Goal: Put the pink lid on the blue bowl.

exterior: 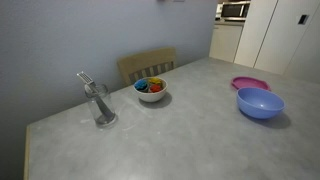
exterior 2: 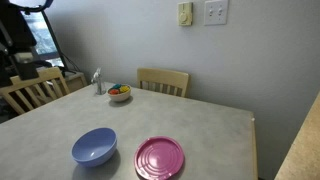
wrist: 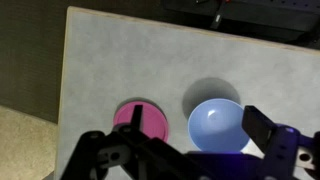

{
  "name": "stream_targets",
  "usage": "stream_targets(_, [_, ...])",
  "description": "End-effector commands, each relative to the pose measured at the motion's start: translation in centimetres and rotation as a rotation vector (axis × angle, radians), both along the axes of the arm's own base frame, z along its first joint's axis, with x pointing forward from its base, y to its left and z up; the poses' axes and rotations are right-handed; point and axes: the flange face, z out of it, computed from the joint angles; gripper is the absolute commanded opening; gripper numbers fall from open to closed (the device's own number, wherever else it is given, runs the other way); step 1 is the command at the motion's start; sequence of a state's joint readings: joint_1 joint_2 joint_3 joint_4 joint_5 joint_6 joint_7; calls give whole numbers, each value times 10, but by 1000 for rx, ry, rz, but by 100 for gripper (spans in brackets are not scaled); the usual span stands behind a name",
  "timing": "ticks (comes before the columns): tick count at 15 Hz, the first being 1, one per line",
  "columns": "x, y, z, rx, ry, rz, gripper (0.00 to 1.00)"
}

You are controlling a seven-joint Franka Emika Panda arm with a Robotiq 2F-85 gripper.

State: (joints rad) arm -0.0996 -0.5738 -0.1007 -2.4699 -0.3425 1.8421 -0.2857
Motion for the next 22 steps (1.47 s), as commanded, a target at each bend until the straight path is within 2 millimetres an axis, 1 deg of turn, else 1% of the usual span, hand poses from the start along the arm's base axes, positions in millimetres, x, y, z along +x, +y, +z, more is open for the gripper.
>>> stream_targets(1, [0, 0, 0, 0, 1, 0, 100])
stream_targets(3, [0, 0, 0, 0, 1, 0, 100])
stream_targets(7, [13, 13, -13, 108, -29, -232, 100])
stream_targets(9, [24, 13, -19, 166, -50, -342, 100])
stream_targets(12, [47, 2, -31, 239, -82, -503, 100])
stream_targets(15, [70, -29, -42, 293, -154, -653, 100])
stream_targets(17, [84, -61, -50, 322, -205, -756, 100])
stream_targets(19, [96, -87, -61, 343, -256, -860, 100])
stream_targets(22, [111, -120, -91, 342, -321, -1027, 100])
